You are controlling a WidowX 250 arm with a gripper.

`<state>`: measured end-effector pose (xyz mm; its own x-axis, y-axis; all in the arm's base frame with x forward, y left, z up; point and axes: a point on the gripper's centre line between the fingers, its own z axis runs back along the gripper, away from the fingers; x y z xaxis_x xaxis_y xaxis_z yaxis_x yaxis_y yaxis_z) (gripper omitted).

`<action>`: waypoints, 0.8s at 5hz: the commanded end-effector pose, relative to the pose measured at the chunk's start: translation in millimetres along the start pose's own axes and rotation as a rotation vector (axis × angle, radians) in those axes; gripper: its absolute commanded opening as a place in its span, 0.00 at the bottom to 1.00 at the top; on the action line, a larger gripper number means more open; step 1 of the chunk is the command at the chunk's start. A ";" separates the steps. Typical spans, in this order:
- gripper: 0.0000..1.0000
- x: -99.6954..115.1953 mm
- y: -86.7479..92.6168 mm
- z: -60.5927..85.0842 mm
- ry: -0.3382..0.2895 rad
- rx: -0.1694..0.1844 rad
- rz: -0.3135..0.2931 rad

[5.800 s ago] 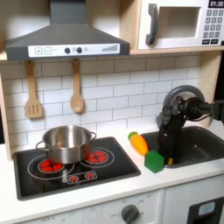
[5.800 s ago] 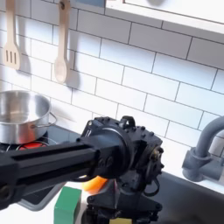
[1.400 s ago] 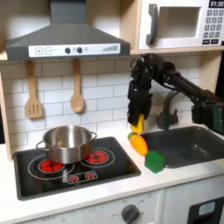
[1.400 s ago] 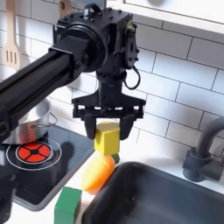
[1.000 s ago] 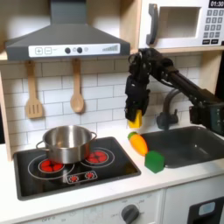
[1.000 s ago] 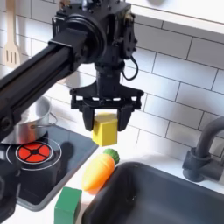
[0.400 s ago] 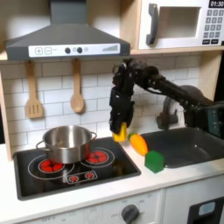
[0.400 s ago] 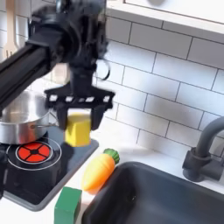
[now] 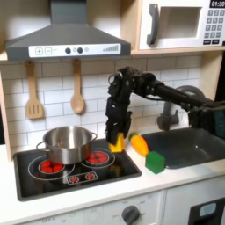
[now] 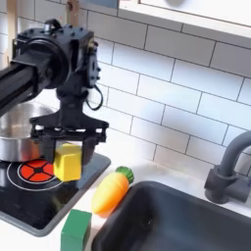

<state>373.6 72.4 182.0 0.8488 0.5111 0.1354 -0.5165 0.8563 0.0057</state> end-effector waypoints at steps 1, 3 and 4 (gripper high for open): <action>0.00 -1.2 13.8 -3.2 0.001 0.005 -0.015; 0.00 -15.6 23.7 -15.5 0.034 0.023 -0.048; 0.00 -27.0 26.7 -18.2 0.045 0.023 -0.090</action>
<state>340.7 82.0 163.8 0.8941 0.4370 0.0980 -0.4416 0.8966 0.0313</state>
